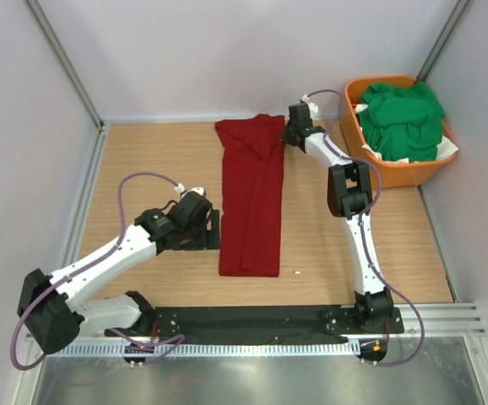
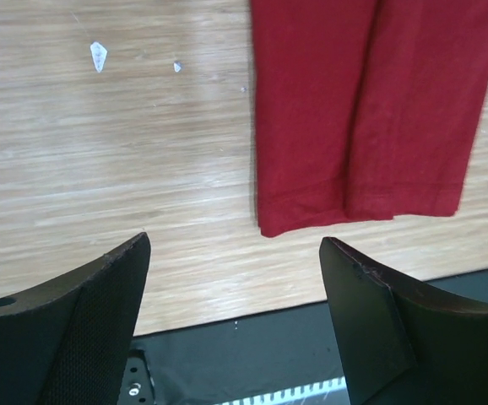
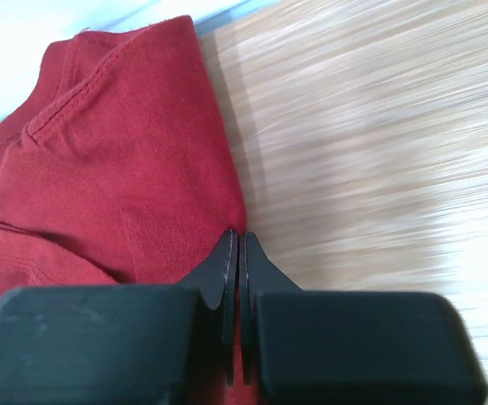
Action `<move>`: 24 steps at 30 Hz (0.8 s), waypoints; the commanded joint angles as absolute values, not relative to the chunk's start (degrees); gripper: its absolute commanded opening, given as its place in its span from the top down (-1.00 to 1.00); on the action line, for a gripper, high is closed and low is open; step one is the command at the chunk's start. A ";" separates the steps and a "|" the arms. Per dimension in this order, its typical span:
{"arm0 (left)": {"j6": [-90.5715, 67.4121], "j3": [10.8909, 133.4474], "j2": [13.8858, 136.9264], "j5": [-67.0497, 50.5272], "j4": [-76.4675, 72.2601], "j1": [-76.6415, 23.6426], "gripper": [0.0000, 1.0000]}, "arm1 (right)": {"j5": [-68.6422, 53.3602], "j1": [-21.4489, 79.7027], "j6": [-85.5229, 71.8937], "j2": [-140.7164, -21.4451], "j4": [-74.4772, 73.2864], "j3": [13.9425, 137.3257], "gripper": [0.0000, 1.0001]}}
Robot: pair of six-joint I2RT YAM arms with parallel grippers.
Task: Fold and stack the t-shirts
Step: Fold the tshirt
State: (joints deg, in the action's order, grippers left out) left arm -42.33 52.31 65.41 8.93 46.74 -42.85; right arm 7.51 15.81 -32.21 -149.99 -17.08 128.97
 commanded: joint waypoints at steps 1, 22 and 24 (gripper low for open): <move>-46.40 50.45 68.02 12.83 42.37 -44.30 -0.63 | 10.73 15.47 -32.26 -146.88 -18.74 125.87 0.97; -55.02 43.16 80.51 12.65 22.76 -50.18 -0.20 | 1.40 21.34 -39.19 -88.79 -10.37 56.48 -0.50; -55.98 42.28 80.51 13.97 22.85 -52.46 -0.15 | 1.84 26.26 -42.00 -83.79 -10.11 51.44 -0.47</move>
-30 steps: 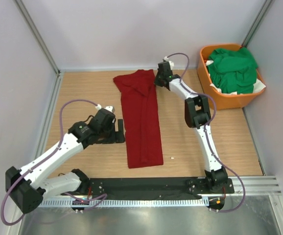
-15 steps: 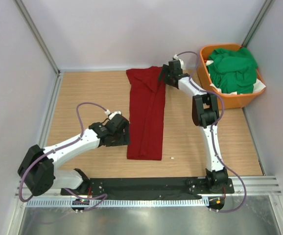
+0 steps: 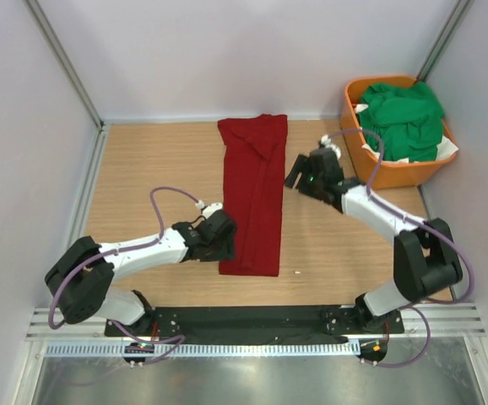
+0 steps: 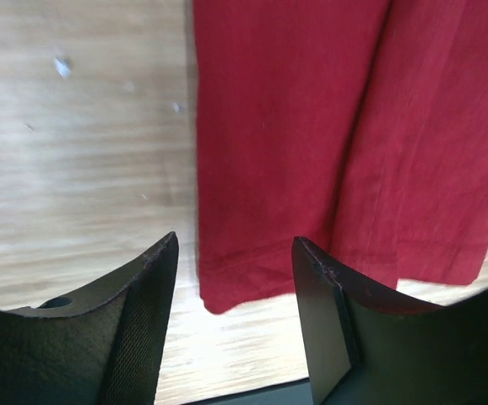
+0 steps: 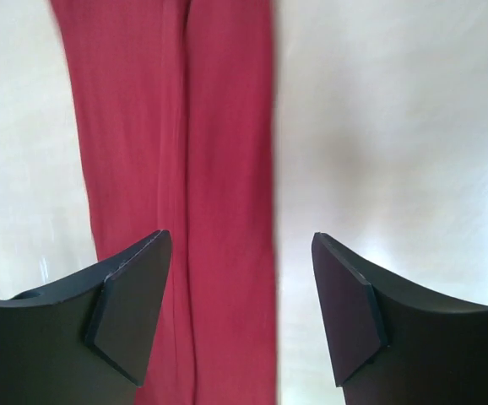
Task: Fold and stack the t-shirts
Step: Fold the tshirt
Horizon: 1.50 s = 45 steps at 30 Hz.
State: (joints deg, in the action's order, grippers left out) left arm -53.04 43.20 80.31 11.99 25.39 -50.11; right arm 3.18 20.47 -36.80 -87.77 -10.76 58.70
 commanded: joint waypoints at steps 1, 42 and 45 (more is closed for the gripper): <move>-56.25 42.01 80.33 14.41 22.76 -53.25 -0.14 | 2.19 27.93 -43.23 -82.37 -9.93 46.98 -0.47; -60.55 34.19 71.64 21.18 25.04 -58.45 1.00 | 21.36 57.83 -66.71 -63.56 -27.33 29.71 0.98; -61.08 33.58 68.91 21.18 25.22 -58.45 1.00 | 20.40 57.92 -67.32 -60.56 -26.37 27.78 0.97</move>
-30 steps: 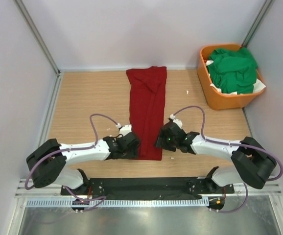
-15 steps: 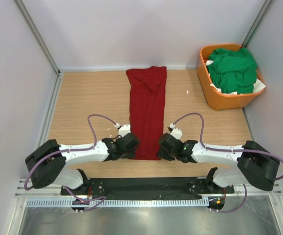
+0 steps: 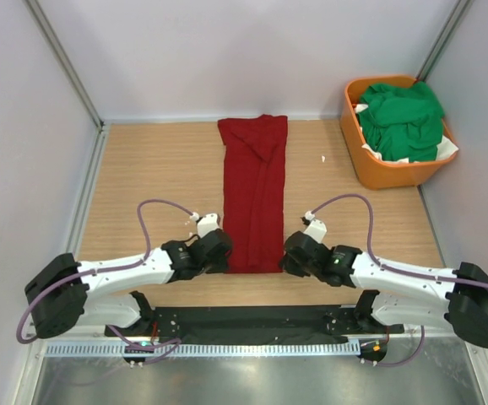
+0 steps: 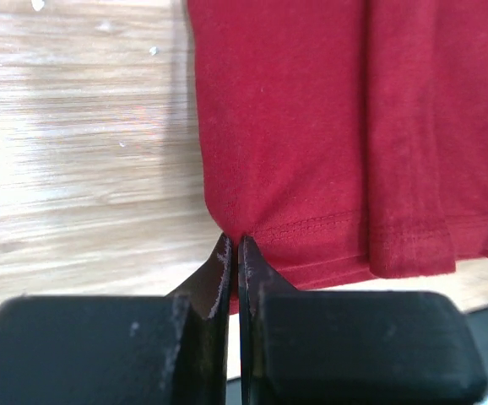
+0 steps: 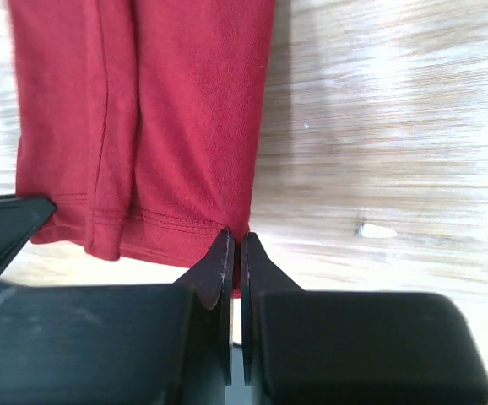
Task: Fold and stack the t-shirts
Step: Fold the tshirt
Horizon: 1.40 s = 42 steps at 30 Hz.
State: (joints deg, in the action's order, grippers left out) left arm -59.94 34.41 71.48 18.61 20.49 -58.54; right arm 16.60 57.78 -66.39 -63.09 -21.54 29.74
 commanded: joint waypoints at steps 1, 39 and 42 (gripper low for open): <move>-61.26 33.75 68.99 21.09 25.14 -58.45 1.00 | 20.04 57.83 -67.67 -60.73 -25.58 27.51 0.97; -38.94 70.73 80.05 23.73 46.94 -45.98 1.00 | 21.45 44.40 -42.55 -79.08 -33.05 62.57 0.98; -35.52 74.69 84.01 21.89 46.06 -42.29 1.00 | 18.99 40.54 -41.66 -82.86 -32.52 64.68 0.98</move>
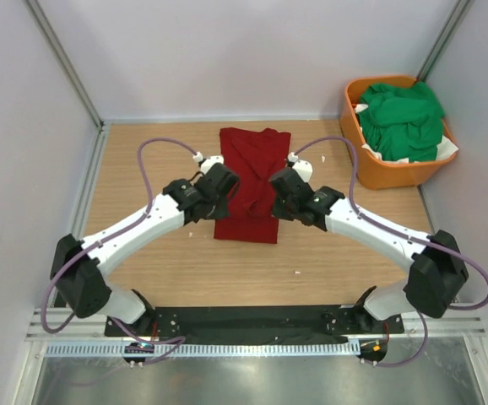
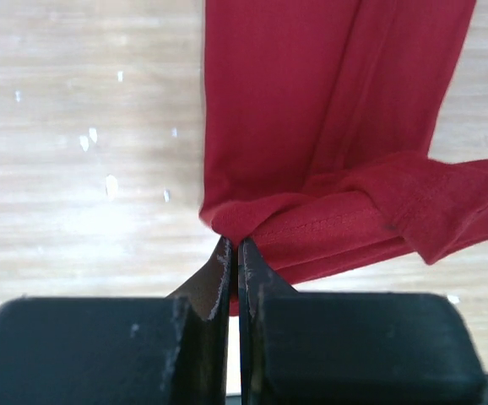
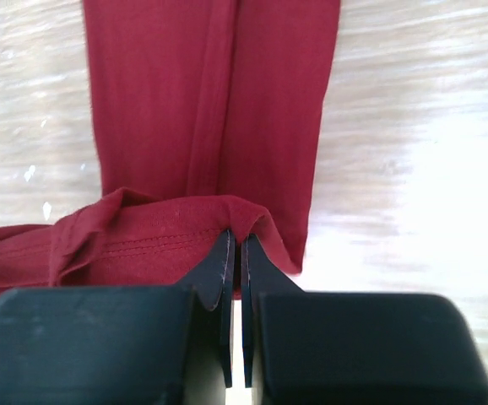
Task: Fold and stack the t-shirts
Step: Fold the tshirt
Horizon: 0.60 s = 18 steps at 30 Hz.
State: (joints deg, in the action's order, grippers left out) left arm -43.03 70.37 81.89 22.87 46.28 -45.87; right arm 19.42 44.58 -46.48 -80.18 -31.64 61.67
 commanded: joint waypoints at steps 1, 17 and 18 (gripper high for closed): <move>-34.90 75.58 86.98 21.10 45.79 -41.14 1.00 | 18.38 39.73 -41.66 -83.75 -32.17 65.47 0.97; -27.51 95.51 115.10 12.57 45.17 -30.51 1.00 | 12.84 30.06 -36.92 -101.40 -29.09 75.67 0.98; -27.34 96.84 116.53 12.05 46.05 -29.98 0.99 | 12.40 29.62 -36.65 -102.64 -29.00 77.15 0.97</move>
